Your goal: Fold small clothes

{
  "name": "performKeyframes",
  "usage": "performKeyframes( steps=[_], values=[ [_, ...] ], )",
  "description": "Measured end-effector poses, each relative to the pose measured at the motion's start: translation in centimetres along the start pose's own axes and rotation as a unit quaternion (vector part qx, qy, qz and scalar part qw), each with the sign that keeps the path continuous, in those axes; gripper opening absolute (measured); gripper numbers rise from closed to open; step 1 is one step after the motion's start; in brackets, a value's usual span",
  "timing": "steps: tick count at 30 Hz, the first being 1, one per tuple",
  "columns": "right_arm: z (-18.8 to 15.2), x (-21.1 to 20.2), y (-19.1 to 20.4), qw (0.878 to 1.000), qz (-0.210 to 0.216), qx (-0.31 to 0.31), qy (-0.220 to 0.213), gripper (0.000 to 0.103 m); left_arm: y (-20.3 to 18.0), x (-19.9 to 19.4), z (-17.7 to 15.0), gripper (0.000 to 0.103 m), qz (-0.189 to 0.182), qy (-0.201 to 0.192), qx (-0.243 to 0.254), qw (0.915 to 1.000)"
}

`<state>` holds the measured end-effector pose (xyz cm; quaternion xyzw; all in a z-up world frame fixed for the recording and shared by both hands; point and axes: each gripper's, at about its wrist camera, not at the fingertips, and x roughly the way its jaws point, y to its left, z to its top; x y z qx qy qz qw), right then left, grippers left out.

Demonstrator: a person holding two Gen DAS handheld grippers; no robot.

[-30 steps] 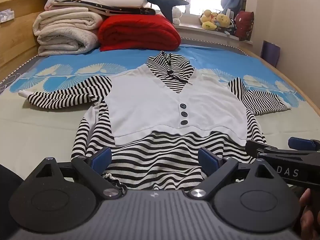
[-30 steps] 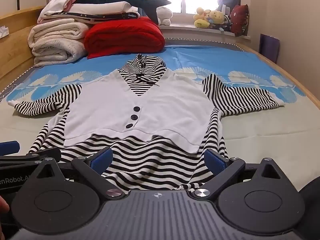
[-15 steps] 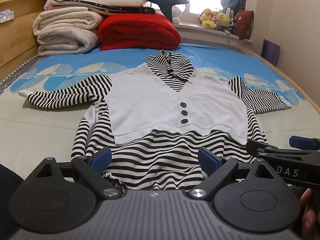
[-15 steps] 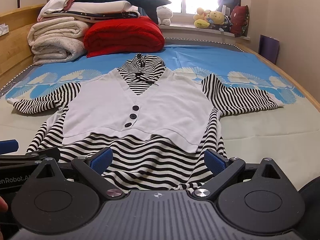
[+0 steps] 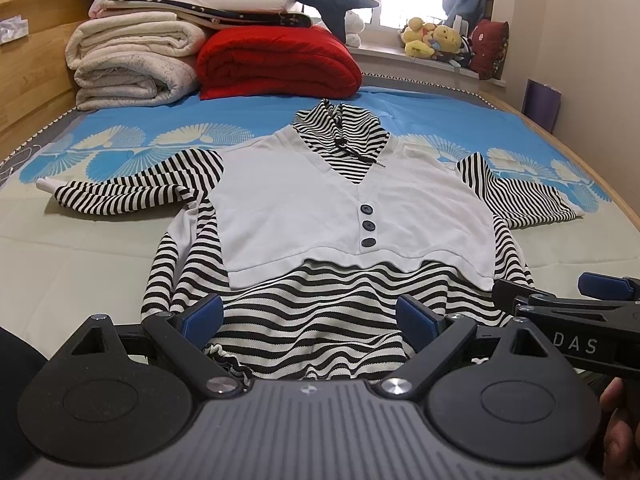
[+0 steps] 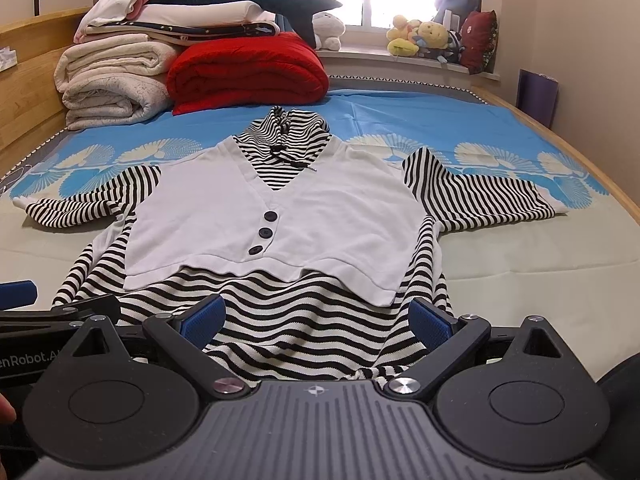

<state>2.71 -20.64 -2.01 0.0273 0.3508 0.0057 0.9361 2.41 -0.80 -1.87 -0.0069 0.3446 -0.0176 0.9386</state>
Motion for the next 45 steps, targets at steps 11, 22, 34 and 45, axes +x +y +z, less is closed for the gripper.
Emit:
performKeyframes(
  steps=[11,22,34,45],
  values=[
    [0.1,0.0,0.0,1.0,-0.003,-0.003,0.001,0.098,0.0,0.0,0.0,0.095,0.0,0.0,0.0,1.0],
    [0.0,0.0,0.0,1.0,-0.004,-0.004,0.002,0.098,0.0,0.0,0.1,0.095,0.0,0.001,0.0,1.0],
    [0.0,0.0,0.0,1.0,-0.005,-0.006,0.002,0.098,0.0,0.1,0.1,0.095,0.001,0.001,-0.001,1.0],
    [0.4,0.3,-0.4,1.0,-0.013,-0.003,0.003,0.098,0.9,0.0,3.4,0.077,0.011,-0.019,0.021,0.9995]
  ],
)
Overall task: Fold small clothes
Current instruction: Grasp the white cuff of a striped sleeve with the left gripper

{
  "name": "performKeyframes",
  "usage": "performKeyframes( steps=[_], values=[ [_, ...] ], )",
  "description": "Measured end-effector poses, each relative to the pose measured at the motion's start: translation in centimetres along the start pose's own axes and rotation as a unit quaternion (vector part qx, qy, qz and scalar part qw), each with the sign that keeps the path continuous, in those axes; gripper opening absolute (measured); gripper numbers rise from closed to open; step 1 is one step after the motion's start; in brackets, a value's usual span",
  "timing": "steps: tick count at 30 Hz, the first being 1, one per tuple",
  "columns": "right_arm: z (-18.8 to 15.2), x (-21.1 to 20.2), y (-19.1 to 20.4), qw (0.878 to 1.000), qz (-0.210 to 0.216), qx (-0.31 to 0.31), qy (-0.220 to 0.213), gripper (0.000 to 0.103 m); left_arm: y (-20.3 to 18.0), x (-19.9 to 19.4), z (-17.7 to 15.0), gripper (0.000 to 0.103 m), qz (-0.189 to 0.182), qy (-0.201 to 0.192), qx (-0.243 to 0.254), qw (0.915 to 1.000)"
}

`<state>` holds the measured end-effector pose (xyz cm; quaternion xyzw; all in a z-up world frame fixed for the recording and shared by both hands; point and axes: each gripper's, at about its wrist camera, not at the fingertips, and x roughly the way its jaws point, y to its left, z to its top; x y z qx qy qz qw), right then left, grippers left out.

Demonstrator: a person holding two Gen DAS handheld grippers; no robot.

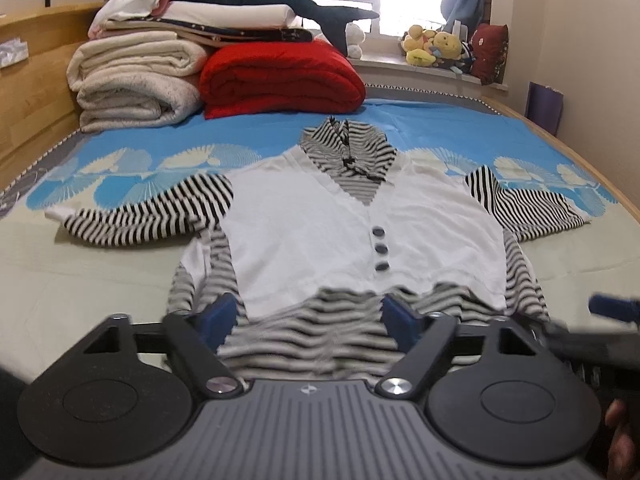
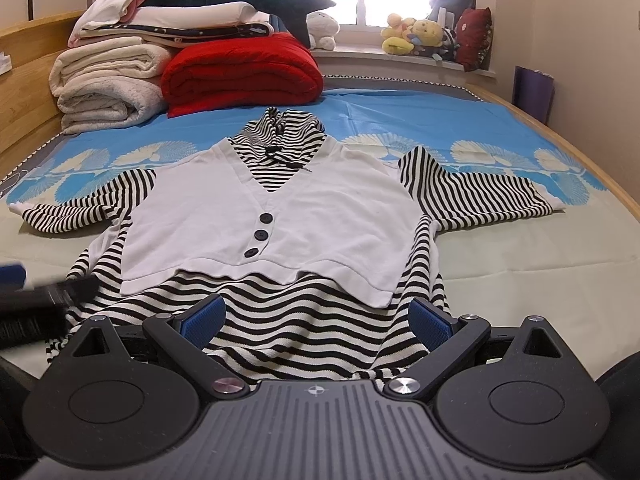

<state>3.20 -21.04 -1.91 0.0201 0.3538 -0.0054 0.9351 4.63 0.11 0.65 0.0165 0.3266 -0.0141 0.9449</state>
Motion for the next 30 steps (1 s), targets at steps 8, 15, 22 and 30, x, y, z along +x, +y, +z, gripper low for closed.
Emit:
performKeyframes(
  steps=[8,15,22,30],
  values=[
    [-0.1,0.1,-0.3,1.0,-0.001,0.01,-0.02,0.089,6.2,5.0,10.7,0.036,0.04,-0.065,0.005,0.9971],
    [0.2,0.6,-0.5,0.999,-0.001,0.023,-0.03,0.061,18.8,15.2,15.3,0.03,0.113,-0.042,-0.11,0.9867],
    [4.2,1.1,-1.0,0.999,0.035,0.012,-0.007,0.054,32.9,20.1,12.5,0.031,0.176,0.018,-0.277,0.9443],
    [14.4,8.0,1.5,0.994,0.094,-0.046,-0.025,0.054,40.4,22.5,9.8,0.057,0.216,0.053,-0.347,0.9112]
  ],
)
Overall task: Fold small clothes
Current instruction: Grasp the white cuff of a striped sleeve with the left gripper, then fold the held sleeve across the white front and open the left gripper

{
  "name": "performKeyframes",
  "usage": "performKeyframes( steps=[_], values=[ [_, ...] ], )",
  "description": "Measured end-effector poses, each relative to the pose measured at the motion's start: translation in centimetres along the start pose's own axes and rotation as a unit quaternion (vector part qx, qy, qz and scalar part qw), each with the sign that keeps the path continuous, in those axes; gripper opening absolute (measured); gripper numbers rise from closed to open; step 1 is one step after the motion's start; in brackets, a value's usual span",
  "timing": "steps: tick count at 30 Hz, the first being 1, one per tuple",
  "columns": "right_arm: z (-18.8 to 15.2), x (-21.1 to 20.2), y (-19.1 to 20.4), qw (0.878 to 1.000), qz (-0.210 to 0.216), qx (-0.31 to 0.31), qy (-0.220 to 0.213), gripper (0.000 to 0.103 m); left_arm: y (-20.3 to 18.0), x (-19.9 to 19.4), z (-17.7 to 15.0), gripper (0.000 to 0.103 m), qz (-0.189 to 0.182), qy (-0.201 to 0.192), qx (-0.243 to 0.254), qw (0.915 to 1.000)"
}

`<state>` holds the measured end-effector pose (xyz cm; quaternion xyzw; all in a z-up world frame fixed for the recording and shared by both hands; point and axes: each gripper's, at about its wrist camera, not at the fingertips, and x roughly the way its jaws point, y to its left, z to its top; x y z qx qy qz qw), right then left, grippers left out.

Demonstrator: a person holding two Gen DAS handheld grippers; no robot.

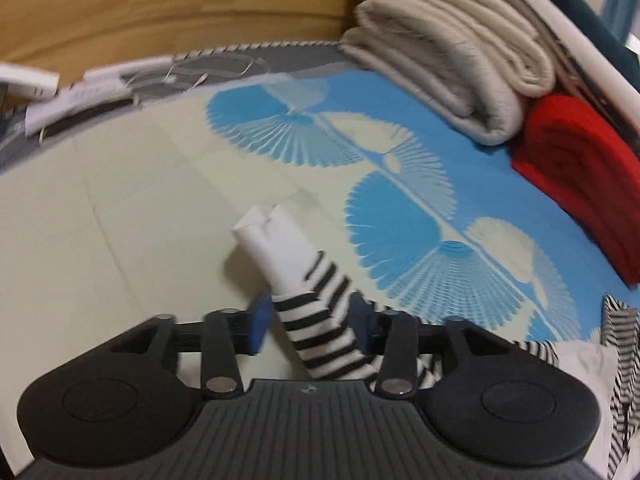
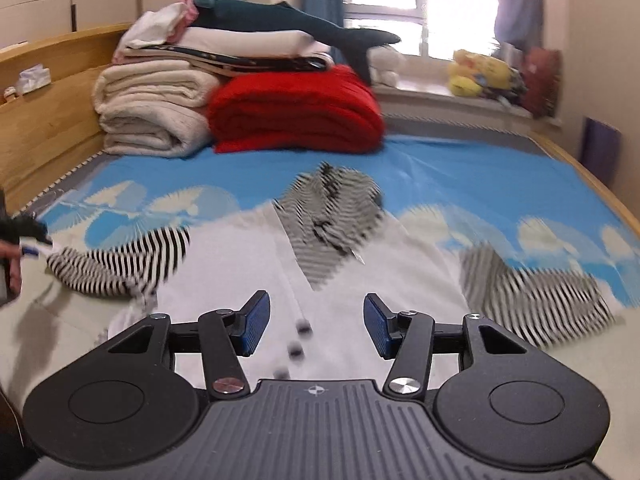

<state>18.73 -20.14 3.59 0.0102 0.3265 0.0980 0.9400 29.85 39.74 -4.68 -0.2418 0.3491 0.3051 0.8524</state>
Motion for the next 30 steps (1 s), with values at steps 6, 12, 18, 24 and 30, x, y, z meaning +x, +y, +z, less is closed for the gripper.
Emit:
performKeyframes(
  steps=[6,12,18,24,30],
  values=[
    [5.4,8.9,1.6,0.998,0.039,-0.047,0.026,0.06,1.0,2.9,-0.1,0.061,0.013,0.02,-0.043,0.9988],
    [4.3,12.7,-0.3,0.997,0.045,0.002,0.056,0.062,-0.6,5.0,0.1,0.027,0.035,0.023,-0.037,0.9985],
    [4.6,13.5,-2.7,0.998,0.037,0.023,0.054,0.06,-7.5,1.1,0.5,0.009,0.009,-0.043,0.01,0.999],
    [4.6,14.3,-6.9,0.993,0.015,0.096,0.07,0.024,-21.3,-9.7,-4.0,0.009,-0.245,-0.055,0.125,0.9599],
    [3.4,15.2,-11.5,0.971,-0.003,0.216,0.099,0.025,-31.1,-15.9,-13.5,0.026,-0.454,0.103,0.254,0.8479]
  ],
)
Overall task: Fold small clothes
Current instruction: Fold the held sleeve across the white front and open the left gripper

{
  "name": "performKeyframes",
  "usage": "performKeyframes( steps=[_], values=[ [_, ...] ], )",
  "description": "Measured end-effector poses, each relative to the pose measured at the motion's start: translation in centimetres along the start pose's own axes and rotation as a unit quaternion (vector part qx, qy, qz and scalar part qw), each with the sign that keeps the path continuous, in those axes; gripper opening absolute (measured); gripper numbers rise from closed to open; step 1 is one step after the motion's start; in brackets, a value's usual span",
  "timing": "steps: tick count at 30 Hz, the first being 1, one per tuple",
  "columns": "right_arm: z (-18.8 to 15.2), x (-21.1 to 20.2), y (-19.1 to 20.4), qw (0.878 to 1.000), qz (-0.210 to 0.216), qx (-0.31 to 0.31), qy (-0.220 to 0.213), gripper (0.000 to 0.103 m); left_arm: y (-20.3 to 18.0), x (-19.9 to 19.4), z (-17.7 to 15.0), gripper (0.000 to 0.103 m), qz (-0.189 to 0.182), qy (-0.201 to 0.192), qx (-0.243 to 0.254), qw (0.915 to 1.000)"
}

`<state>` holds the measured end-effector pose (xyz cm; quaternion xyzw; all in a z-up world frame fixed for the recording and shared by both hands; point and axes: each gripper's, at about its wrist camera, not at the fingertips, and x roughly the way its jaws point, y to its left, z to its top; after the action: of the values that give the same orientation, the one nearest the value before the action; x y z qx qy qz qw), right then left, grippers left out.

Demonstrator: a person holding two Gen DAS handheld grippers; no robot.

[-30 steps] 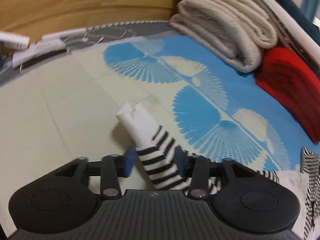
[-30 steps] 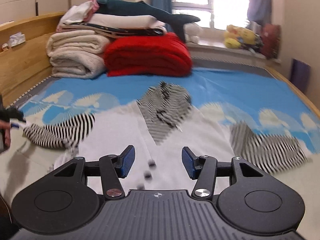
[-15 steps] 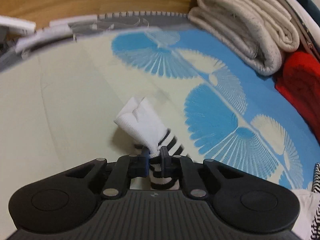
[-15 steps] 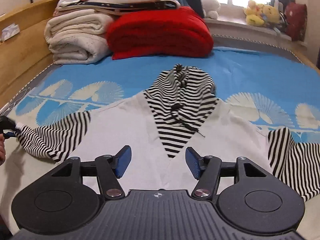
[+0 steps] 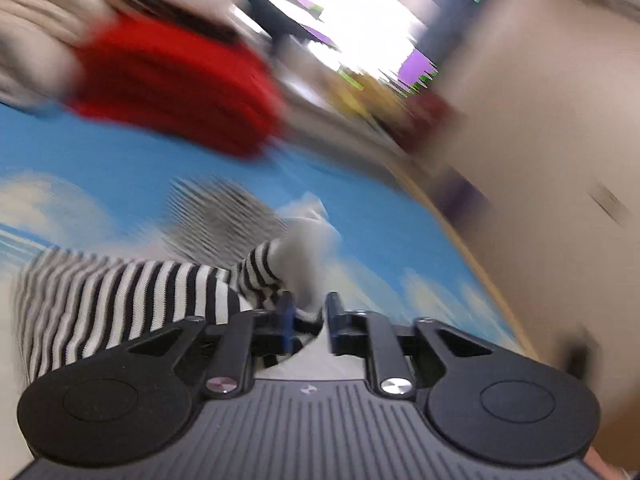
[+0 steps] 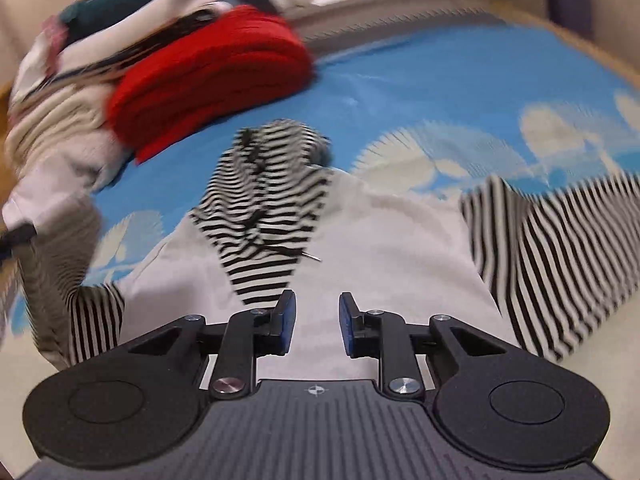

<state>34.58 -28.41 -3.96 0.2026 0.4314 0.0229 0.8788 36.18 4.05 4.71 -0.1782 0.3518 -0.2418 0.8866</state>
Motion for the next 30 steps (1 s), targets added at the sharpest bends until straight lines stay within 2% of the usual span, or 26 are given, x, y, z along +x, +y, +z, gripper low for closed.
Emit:
performKeyframes(
  steps=[2,3,5,8,10,12,13,14,15,20,21,22,24,27,28,30],
  values=[
    [0.3,0.5,-1.5,0.999,0.001,0.039,0.016,0.031,-1.0,0.6,-0.2,0.027,0.015,0.024,0.004,0.9996],
    [0.4,0.7,-2.3,0.998,0.002,0.059,0.025,0.034,-0.8,0.3,0.1,0.027,0.028,0.022,-0.004,0.9994],
    [0.7,1.3,-3.7,0.994,0.0,0.099,0.04,0.035,0.7,-0.9,1.5,0.029,0.084,0.011,-0.041,0.9955],
    [0.9,1.9,-5.3,0.988,-0.016,0.146,0.057,0.036,3.2,-2.2,3.3,0.03,0.18,0.002,-0.084,0.98],
    [0.8,2.5,-6.2,0.983,-0.022,0.17,0.069,0.036,4.9,-2.8,3.7,0.03,0.229,-0.01,-0.082,0.9699],
    [0.3,3.3,-7.1,0.978,-0.033,0.187,0.081,0.036,6.7,-3.0,2.7,0.033,0.264,-0.018,-0.068,0.962],
    [0.0,3.9,-7.5,0.977,-0.036,0.191,0.089,0.036,8.4,-2.8,2.4,0.033,0.279,-0.002,-0.064,0.9581],
    [-0.3,4.5,-7.8,0.976,-0.039,0.192,0.099,0.036,9.6,-1.9,2.0,0.033,0.302,0.037,-0.062,0.9507],
    [-0.7,5.3,-7.9,0.974,-0.044,0.189,0.114,0.036,10.5,-1.3,1.9,0.033,0.313,0.056,-0.059,0.9464],
    [-2.7,8.8,-7.2,0.974,-0.065,0.153,0.155,0.036,13.8,-0.2,2.1,0.033,0.312,0.056,-0.037,0.9477],
    [-3.0,9.2,-7.0,0.974,-0.071,0.144,0.159,0.027,14.8,-0.1,2.2,0.033,0.316,0.059,-0.038,0.9462],
    [-3.2,9.5,-6.7,0.975,-0.074,0.133,0.163,0.01,14.6,0.1,1.5,0.033,0.321,0.063,-0.041,0.9442],
    [-3.4,9.5,-5.9,0.98,-0.073,0.1,0.155,0.006,15.5,0.2,1.6,0.033,0.32,0.072,-0.049,0.9434],
    [-2.7,8.3,-4.9,0.99,-0.05,0.072,0.113,0.005,16.1,0.1,0.9,0.033,0.312,0.09,-0.06,0.9439],
    [-2.0,7.3,-4.8,0.993,-0.036,0.075,0.088,0.004,16.0,0.2,0.6,0.033,0.307,0.094,-0.061,0.9453],
    [-0.3,4.5,-4.3,0.998,-0.015,0.057,0.007,0.004,15.8,0.6,0.2,0.033,0.294,0.104,-0.06,0.9483]
  ],
)
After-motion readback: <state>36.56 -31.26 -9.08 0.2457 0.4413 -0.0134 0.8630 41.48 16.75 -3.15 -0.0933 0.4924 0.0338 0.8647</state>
